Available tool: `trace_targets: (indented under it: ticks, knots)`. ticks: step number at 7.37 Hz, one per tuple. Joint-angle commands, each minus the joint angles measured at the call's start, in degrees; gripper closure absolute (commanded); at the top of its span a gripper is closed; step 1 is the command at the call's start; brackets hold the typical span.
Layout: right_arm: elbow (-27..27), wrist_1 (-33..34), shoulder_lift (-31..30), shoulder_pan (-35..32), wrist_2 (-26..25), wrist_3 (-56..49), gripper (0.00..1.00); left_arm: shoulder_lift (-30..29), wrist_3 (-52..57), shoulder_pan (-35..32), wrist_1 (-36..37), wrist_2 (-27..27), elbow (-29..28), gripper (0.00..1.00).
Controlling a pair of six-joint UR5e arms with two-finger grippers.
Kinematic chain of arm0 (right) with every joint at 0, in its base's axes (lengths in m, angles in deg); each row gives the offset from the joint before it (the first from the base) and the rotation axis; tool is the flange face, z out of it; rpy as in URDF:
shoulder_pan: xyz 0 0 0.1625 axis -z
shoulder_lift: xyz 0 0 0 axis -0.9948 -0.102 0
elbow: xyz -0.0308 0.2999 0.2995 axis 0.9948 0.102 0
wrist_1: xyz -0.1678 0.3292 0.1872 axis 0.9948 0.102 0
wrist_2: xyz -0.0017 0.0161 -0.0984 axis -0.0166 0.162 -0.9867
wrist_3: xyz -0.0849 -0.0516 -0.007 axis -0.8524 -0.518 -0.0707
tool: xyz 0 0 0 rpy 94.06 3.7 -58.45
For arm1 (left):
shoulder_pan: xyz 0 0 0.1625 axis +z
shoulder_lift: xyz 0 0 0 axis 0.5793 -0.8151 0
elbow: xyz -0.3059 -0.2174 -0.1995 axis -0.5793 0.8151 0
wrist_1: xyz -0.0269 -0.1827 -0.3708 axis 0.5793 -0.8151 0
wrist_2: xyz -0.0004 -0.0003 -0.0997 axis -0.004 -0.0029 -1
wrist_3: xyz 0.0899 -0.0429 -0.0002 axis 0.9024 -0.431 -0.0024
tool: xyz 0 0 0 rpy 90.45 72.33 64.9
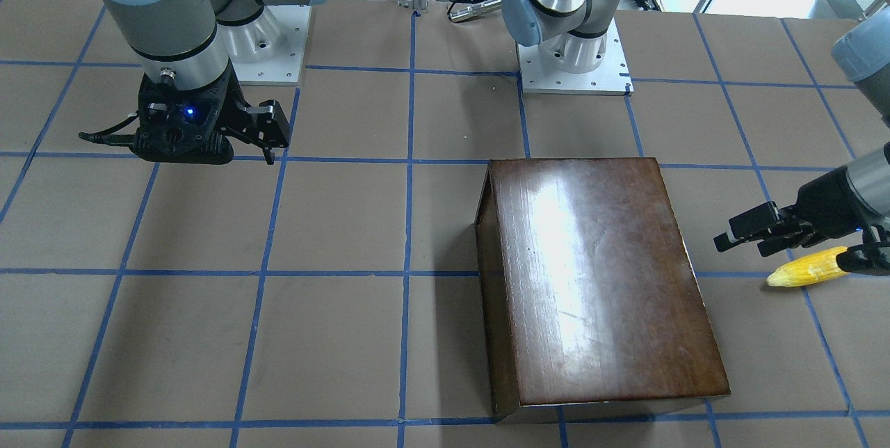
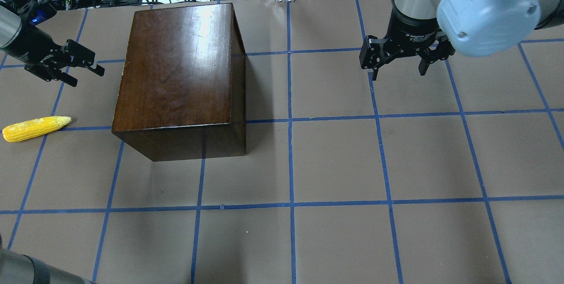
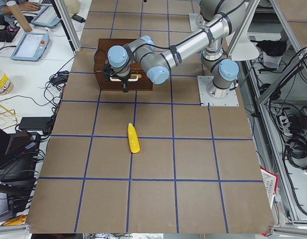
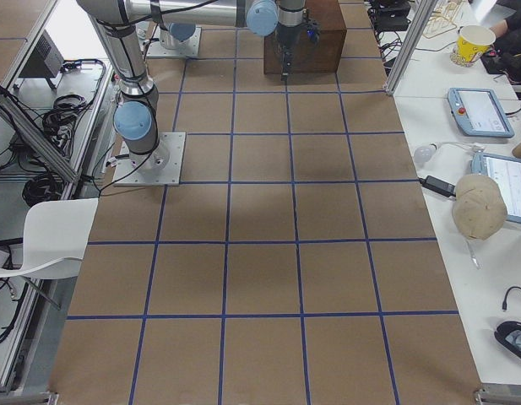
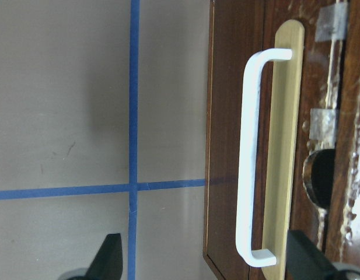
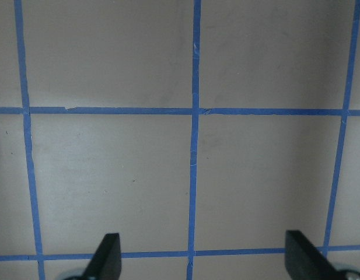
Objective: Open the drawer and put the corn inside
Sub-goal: 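Move the left gripper down beside the cabinet toward the white drawer handle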
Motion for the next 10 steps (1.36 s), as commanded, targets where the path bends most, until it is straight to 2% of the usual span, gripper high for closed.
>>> trace_targets:
  ticks: [1,10]
  knots:
    - [0.00,-0.03,0.00,0.00,0.00,0.00,0.00,-1.24,-0.31,0.03,2.02,-2.11,-0.07,0.00]
    - [0.00,-0.03,0.00,0.00,0.00,0.00,0.00,-4.93,-0.49,-0.23,3.17,-4.32,0.02,0.00]
